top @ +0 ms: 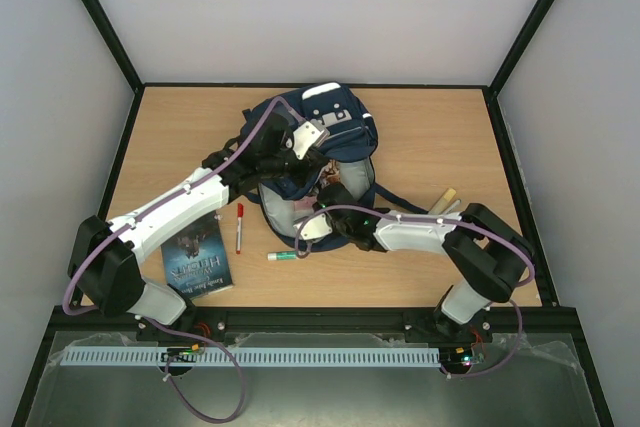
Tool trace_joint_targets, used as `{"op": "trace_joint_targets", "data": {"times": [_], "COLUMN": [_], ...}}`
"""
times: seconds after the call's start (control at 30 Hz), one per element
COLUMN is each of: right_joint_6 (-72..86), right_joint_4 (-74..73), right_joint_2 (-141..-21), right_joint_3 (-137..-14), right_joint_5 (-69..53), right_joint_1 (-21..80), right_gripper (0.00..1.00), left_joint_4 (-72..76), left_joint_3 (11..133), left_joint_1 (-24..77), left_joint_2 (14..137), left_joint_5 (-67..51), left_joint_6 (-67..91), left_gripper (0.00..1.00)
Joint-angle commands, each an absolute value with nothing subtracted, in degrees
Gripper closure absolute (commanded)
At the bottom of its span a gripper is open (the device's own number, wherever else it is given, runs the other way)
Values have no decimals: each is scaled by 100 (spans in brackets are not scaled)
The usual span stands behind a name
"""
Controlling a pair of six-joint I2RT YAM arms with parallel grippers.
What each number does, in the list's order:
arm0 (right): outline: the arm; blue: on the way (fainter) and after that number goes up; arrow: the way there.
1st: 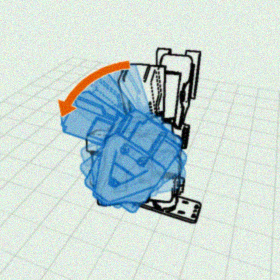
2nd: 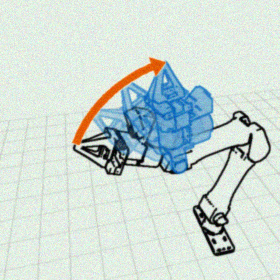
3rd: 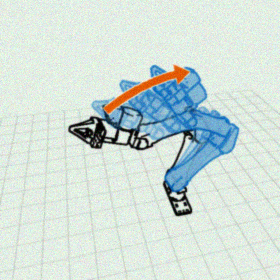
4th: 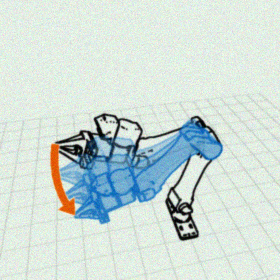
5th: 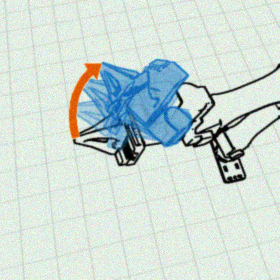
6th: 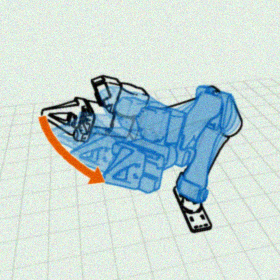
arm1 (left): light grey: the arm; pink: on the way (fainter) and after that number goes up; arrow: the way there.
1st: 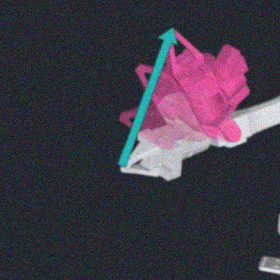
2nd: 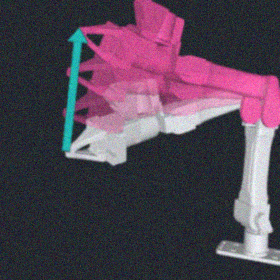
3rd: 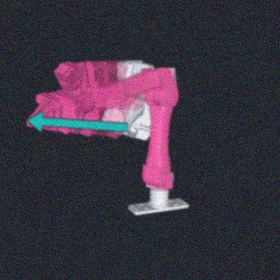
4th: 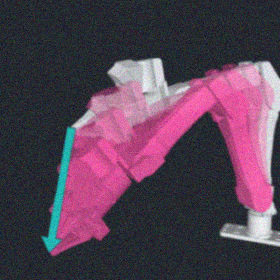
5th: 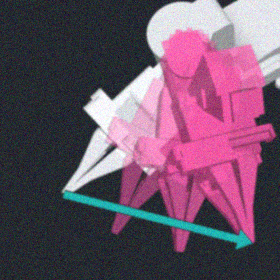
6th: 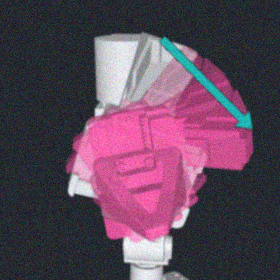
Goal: Pack the student bag
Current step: Place the book in the student bag.
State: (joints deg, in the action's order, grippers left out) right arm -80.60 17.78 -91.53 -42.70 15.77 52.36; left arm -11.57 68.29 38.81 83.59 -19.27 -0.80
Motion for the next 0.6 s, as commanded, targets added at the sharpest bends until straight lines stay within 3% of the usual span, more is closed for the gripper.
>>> {"op": "trace_joint_targets", "data": {"times": [0.0, 0.07, 0.2, 0.57], "right_joint_6": [-8368, -8428, -8163, -6048], "right_joint_4": [1549, 1467, 1259, -995], "right_joint_2": [-9371, -9447, -9508, -8188], "right_joint_3": [-4577, -4712, -4958, -5245], "right_joint_5": [1220, 1187, 1081, 237], "right_joint_1": [4988, 4926, 4859, 4835], "right_gripper": [94, 91, 71, 59], "left_joint_4": [-523, -532, -545, -565], "left_joint_3": [6987, 6994, 6996, 6996], "left_joint_1": [3885, 3885, 3885, 3885], "left_joint_2": [8081, 8097, 8104, 8218], "left_joint_5": [-2371, -2372, -2368, -2290], "left_joint_6": [-46, -50, -53, -11], "left_gripper": [97, 97, 97, 95]}}
